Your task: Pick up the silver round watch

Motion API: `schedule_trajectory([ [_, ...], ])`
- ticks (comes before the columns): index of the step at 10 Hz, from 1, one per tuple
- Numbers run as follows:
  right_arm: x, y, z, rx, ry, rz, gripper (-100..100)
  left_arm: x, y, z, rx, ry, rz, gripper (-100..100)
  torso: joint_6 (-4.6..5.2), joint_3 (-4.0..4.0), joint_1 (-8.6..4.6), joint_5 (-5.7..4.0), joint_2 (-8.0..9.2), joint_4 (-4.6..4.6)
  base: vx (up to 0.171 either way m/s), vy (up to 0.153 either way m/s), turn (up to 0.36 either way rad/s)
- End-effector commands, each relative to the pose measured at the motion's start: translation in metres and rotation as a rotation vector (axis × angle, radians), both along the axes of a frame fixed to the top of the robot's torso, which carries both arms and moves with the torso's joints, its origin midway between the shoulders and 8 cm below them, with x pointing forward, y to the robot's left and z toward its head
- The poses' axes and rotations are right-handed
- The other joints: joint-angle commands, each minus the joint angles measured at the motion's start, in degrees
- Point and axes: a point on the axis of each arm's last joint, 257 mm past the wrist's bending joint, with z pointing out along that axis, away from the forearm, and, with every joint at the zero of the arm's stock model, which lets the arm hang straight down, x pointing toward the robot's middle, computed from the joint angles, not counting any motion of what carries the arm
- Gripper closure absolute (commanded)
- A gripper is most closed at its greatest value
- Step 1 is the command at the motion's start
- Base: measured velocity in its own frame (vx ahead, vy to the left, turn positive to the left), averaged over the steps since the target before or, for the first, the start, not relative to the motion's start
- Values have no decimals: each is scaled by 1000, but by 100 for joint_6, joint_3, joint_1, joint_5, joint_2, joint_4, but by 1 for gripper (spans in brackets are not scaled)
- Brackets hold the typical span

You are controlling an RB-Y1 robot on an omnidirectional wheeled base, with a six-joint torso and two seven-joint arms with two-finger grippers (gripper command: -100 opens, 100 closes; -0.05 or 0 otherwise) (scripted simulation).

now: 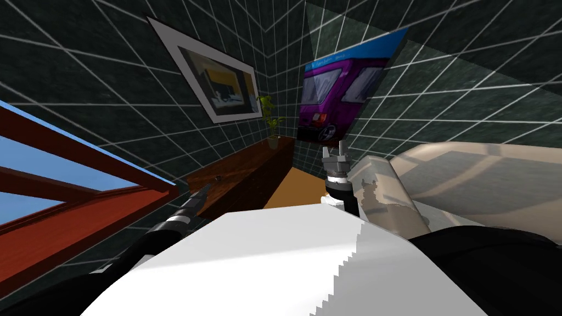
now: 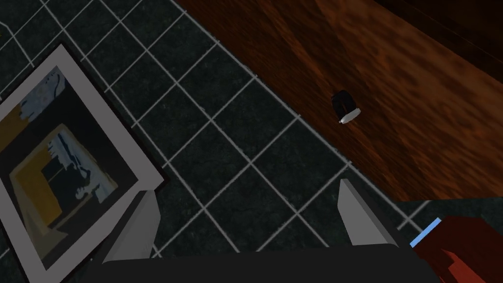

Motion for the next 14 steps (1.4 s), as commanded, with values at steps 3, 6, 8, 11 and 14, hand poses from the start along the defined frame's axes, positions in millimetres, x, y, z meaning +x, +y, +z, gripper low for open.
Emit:
schedule_trajectory([
  [3,0,0,0,0,0,0,0,-29,33,-35,28,164,62,-100,-3,-4,7,2,-6,-1,89,-24,-156],
  [6,0,0,0,0,0,0,0,-57,60,-60,49,291,114,-100,-4,-9,14,4,-14,-3,106,1,-155],
  [8,0,0,0,0,0,0,0,-88,88,-82,68,412,168,-100,0,-9,17,4,-16,-4,121,10,-237],
  [11,0,0,0,0,0,0,0,-120,114,-99,86,525,222,-100,-2,-9,25,7,-16,-4,122,40,-121],
  [14,0,0,0,0,0,0,0,-151,138,-110,105,627,275,-100,-5,-12,21,6,-19,-5,111,30,-118],
])
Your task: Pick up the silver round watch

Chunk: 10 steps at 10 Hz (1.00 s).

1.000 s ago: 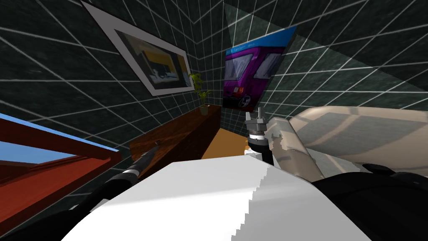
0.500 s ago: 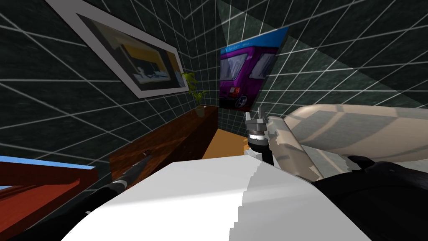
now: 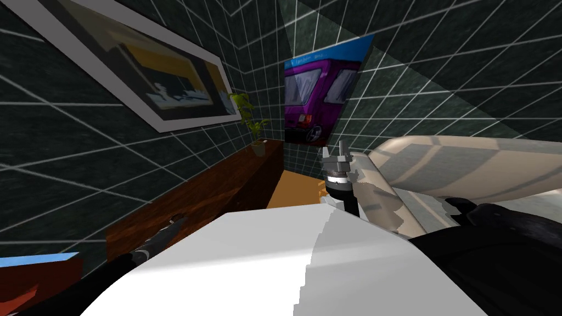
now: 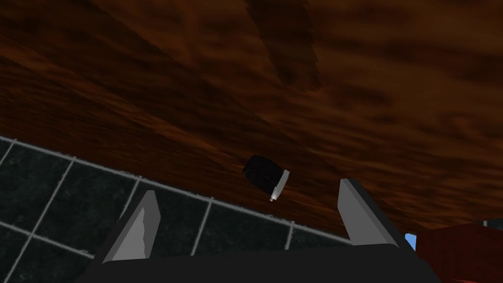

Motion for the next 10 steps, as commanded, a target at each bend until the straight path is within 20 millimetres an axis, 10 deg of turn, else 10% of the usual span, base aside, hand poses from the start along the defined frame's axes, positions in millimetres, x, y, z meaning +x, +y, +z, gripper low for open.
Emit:
schedule_trajectory([
  [1,0,0,0,0,0,0,0,-24,16,-9,16,71,37,-100,0,0,0,0,0,0,100,23,-160],
  [9,0,0,0,0,0,0,0,-82,58,-14,65,248,129,-100,-2,5,-8,-2,8,2,76,26,-96],
  [10,0,0,0,0,0,0,0,-83,58,-14,66,251,131,0,-3,11,-12,-2,20,5,5,2,1],
])
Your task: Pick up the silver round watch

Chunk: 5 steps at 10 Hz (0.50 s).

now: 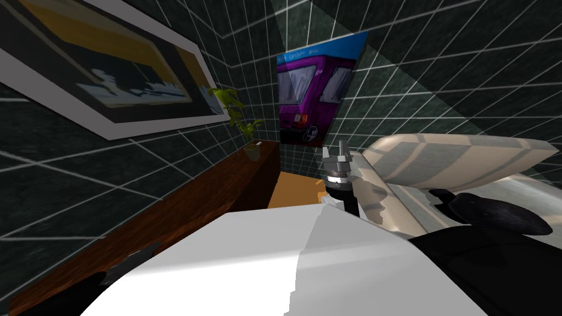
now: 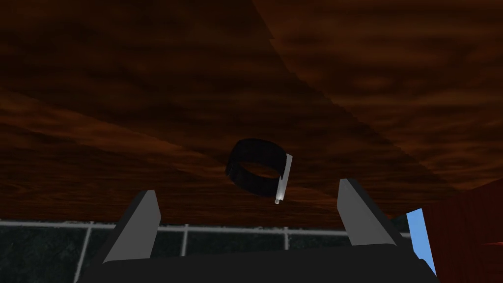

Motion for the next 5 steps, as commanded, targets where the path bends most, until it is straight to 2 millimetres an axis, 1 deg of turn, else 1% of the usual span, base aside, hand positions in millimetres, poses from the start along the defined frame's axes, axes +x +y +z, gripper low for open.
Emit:
schedule_trajectory([
  [1,0,0,0,0,0,0,0,-4,4,-8,0,0,9,-100,0,0,0,0,0,0,12,12,-58],
  [4,0,0,0,0,0,0,0,-11,8,-20,-2,2,21,-100,1,0,11,3,0,0,17,26,-56],
  [5,0,0,0,0,0,0,0,-10,6,-17,-2,1,19,-100,0,1,9,3,2,1,5,10,-8],
])
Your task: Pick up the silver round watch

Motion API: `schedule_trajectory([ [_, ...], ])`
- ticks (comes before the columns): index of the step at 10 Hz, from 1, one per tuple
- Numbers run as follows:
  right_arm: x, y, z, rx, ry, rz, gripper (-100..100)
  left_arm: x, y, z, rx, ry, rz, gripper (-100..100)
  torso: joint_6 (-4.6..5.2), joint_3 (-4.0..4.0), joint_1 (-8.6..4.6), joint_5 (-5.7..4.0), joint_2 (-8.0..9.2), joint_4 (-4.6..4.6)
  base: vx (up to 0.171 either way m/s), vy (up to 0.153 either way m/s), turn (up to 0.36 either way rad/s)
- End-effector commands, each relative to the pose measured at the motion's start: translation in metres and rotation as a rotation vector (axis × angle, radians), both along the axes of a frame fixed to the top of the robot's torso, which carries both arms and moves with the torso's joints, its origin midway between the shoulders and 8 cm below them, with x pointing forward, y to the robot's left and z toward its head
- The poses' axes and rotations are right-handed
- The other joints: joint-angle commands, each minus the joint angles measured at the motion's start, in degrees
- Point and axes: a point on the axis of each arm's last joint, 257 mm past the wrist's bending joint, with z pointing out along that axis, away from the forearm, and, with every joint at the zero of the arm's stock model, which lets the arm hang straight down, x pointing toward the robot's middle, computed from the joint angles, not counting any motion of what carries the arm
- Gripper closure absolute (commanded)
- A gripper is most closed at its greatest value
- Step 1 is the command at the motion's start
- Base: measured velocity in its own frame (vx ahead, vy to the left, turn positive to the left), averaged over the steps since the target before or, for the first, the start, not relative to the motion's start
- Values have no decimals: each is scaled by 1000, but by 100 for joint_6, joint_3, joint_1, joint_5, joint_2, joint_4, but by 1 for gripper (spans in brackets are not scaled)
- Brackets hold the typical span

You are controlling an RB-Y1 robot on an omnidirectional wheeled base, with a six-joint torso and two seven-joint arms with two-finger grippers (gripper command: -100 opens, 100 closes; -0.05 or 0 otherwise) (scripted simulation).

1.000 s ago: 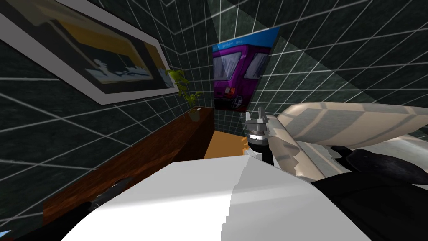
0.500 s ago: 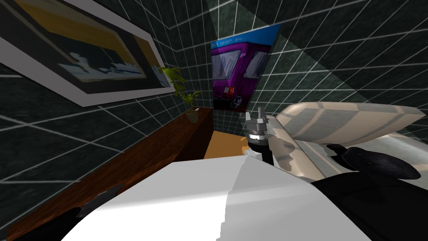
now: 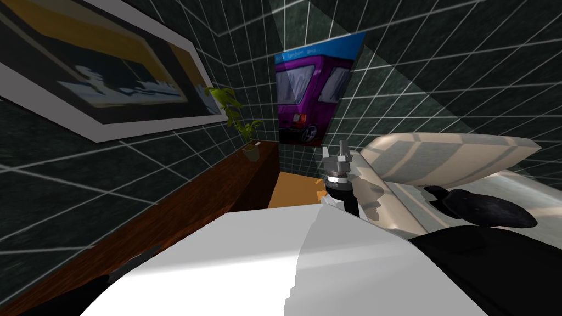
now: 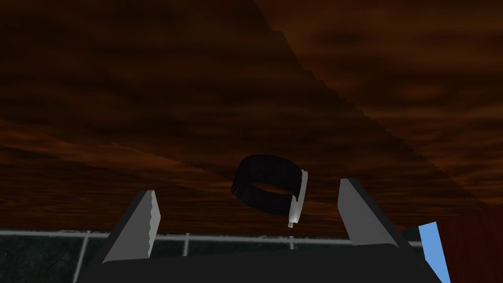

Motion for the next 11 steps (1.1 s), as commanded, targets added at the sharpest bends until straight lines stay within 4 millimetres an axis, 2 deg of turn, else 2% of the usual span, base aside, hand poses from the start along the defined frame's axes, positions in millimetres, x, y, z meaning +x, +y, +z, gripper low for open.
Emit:
schedule_trajectory([
  [1,0,0,0,0,0,0,0,0,0,0,0,0,0,100,0,0,0,0,0,0,0,0,0],
  [5,0,0,0,0,0,0,0,-1,1,0,1,2,1,100,7,-4,0,8,-8,0,-1,1,6],
  [6,0,0,0,0,0,0,0,-1,1,0,1,2,2,0,8,-4,1,8,-8,1,0,0,0],
  [7,0,0,0,0,0,0,0,4,-2,8,1,-1,-8,100,8,-3,1,9,-7,1,-10,-23,66],
  [9,0,0,0,0,0,0,0,10,-6,18,2,-2,-19,100,7,0,-17,3,-1,2,-18,-33,68],
  [10,0,0,0,0,0,0,0,9,-5,15,2,-1,-15,100,8,2,-19,3,1,3,-9,-15,13],
  [11,0,0,0,0,0,0,0,9,-5,15,2,-1,-15,0,10,1,-10,6,-1,3,0,0,0],
])
